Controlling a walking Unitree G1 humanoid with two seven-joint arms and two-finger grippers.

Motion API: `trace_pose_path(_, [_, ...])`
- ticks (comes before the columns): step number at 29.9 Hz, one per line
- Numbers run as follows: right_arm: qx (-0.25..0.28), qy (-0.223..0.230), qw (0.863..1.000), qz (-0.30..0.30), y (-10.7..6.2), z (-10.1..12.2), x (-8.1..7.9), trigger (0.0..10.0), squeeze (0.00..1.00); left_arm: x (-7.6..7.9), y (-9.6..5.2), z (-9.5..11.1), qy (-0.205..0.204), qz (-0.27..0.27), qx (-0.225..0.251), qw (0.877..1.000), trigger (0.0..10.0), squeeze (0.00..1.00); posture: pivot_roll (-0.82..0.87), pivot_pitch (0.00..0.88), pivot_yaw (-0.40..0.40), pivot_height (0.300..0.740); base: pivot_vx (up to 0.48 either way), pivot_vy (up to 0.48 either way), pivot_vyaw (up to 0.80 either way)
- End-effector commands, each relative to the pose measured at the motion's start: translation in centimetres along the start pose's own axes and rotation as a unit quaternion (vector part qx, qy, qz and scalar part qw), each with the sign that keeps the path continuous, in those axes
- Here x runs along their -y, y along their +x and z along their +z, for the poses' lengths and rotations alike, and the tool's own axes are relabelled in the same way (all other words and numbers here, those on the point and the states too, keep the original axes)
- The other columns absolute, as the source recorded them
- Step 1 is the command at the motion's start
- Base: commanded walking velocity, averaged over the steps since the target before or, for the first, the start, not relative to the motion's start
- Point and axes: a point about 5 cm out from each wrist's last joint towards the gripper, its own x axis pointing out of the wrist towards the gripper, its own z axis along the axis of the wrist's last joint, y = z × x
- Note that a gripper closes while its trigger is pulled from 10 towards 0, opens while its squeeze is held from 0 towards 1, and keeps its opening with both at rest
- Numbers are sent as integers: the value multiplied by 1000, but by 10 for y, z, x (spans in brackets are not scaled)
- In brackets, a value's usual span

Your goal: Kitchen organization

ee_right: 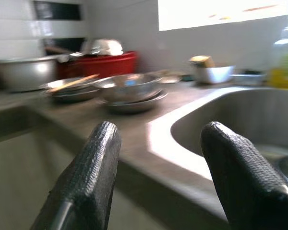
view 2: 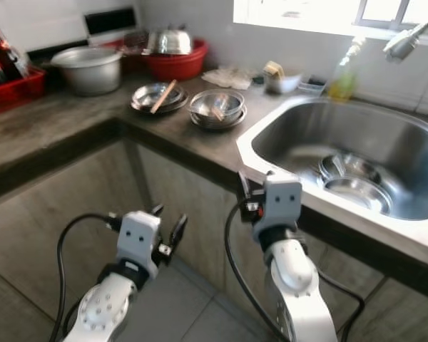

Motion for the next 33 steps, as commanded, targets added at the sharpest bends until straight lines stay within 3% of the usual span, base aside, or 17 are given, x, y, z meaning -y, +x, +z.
trace_pose_path(1, [-4,-1,1000,-8,0,-1,5,10000,0,5,2,2,-4,-8,4,1000,10000,0,33,0,-17,740,307,0,0])
trace_pose_path(11, [-3,-11,1000,1,2,-1,5,10000,0,5,2,2,-4,-7,4,1000,10000,0,33,0,-13,740,299,0,0])
trace_pose_path(19, [0,-19,1000,6,3,0,5,10000,0,4,2,2,-6,-3,3,1000,10000,0,35,0,-13,740,273,0,800])
trace_pose_path(25, [3,-8,1000,2,5,1,7,10000,0,4,3,0,-10,-1,-3,1000,10000,0,35,0,-13,740,0,0,672])
trace_pose_path(33, [10,-18,1000,-14,8,4,17,10000,0,5,2,0,-13,-2,-4,1000,10000,0,33,0,-14,740,0,0,0])
